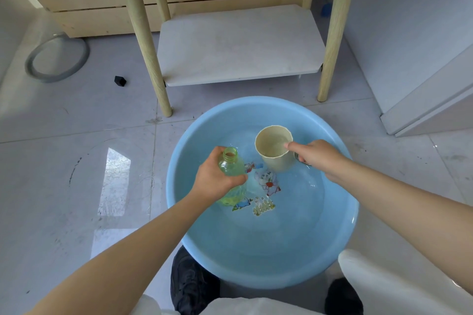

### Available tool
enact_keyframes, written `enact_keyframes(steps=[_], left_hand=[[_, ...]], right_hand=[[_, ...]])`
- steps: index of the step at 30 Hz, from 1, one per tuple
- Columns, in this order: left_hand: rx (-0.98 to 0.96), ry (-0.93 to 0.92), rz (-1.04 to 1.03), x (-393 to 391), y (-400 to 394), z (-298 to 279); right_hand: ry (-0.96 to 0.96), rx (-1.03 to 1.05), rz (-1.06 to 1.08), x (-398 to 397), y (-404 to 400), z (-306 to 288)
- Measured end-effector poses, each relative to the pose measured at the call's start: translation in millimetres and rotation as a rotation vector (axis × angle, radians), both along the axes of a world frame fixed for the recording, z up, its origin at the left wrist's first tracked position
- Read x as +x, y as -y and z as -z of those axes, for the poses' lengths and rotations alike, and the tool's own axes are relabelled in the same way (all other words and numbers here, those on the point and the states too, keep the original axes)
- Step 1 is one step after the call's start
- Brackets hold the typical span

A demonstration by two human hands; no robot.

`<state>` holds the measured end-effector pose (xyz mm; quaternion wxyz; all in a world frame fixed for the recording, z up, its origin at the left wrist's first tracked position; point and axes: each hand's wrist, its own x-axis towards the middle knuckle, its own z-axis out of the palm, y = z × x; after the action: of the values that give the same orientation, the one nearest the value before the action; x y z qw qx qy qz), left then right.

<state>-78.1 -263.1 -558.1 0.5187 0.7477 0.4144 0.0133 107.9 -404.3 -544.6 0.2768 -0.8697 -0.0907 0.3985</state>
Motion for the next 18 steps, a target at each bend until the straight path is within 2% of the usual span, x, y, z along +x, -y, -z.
enact_keyframes(steps=[4,7,12,18], left_hand=[[0.025,-0.004,0.034,3.3,3.7,-1.0],[0.041,-0.01,0.061,5.5,6.7,-4.0],[0.037,-0.005,0.078,9.2,10.3,-8.7],[0.043,-0.002,0.096,10.3,11.7,-11.2]], right_hand=[[-0.013,0.078,0.026,-3.1,-0.4,-15.8],[0.055,0.165,-0.007,-9.8,-4.7,-24.7],[0.357,0.226,-0.133,-23.7,-11.3,-35.7],[0.699,0.395,-0.209,-35.0,-11.9,-36.7]])
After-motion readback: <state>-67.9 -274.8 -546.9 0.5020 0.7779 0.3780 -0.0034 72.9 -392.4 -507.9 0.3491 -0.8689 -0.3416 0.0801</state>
